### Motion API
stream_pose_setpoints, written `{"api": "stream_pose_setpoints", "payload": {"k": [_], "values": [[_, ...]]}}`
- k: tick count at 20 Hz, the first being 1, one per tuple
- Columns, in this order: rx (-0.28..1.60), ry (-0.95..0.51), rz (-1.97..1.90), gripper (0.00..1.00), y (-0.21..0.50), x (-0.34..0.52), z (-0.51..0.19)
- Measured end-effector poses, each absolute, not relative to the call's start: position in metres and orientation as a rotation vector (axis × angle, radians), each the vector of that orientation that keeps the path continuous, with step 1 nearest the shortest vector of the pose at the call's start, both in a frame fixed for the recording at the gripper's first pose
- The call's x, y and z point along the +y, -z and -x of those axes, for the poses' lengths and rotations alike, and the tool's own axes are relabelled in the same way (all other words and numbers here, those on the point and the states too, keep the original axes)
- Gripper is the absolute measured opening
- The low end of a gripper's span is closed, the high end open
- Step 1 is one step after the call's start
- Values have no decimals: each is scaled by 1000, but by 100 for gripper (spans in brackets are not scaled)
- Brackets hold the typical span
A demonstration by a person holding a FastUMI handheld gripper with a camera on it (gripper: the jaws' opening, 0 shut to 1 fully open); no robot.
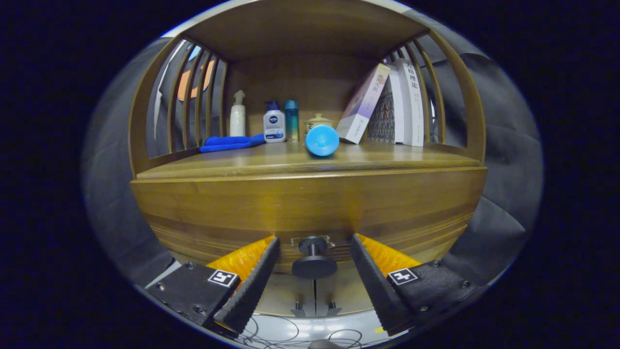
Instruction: Pull open the drawer, take out the items inside it, and place them on the countertop above the cabinet.
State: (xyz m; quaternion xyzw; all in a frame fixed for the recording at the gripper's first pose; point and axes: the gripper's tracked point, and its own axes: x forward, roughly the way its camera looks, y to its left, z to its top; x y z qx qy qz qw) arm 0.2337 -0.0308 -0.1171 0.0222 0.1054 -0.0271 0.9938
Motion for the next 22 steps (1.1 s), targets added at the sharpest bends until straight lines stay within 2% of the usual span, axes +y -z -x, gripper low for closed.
{"api": "stream_pose_setpoints", "payload": {"k": [11,22], "values": [[269,32,-21,99,115,-30,-222],[110,11,-23,98,37,-27,-60]]}}
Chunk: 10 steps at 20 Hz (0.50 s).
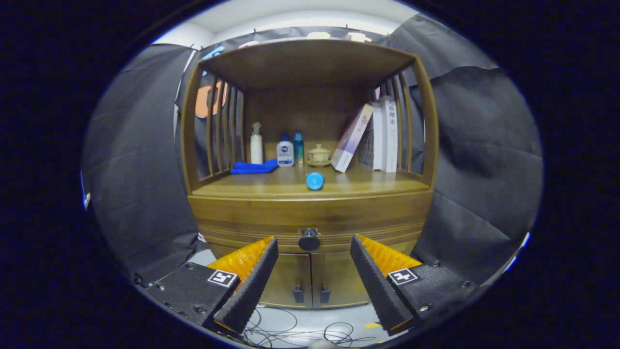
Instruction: Pull open the drawer, take out the items inside it, and place them on the countertop above the cabinet.
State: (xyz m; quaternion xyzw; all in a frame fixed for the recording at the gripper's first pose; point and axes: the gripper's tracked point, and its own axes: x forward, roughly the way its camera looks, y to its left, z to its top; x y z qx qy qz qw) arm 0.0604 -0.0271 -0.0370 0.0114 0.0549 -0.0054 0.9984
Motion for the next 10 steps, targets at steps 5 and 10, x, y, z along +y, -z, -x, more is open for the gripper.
{"api": "stream_pose_setpoints", "payload": {"k": [5,10], "values": [[18,-9,-20,98,-4,-13,1],[-3,-15,-19,98,-11,-10,35]]}}
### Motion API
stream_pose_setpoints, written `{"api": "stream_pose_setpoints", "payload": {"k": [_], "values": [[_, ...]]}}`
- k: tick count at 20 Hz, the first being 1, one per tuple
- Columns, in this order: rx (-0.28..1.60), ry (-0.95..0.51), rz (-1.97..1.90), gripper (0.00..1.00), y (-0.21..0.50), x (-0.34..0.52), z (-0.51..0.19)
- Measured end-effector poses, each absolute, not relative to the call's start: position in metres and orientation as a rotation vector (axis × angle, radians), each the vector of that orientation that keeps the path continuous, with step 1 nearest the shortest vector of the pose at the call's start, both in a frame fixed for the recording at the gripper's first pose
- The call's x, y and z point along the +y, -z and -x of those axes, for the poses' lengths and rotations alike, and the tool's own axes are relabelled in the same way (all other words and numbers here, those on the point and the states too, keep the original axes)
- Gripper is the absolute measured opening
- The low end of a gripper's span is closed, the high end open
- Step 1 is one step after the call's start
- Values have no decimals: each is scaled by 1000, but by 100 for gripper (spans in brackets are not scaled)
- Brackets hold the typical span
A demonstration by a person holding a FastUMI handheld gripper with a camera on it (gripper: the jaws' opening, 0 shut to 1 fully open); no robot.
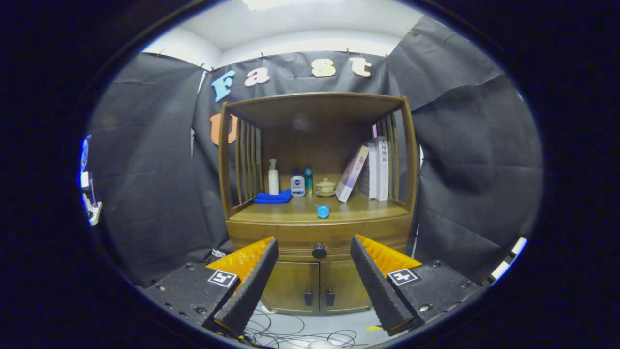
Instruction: Pull open the drawer, take out the items inside it, and place them on the countertop above the cabinet.
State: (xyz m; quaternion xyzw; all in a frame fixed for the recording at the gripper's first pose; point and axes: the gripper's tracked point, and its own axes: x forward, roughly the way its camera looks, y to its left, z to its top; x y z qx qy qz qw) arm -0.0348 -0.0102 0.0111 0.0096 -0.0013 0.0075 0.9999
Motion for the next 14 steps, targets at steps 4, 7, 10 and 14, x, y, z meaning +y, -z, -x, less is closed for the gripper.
{"api": "stream_pose_setpoints", "payload": {"k": [4,7,10,14], "values": [[0,13,-24,99,-10,-16,38],[16,23,-34,99,-3,-20,39],[20,39,-40,99,-2,-24,37],[9,45,-43,99,-3,-25,38]]}}
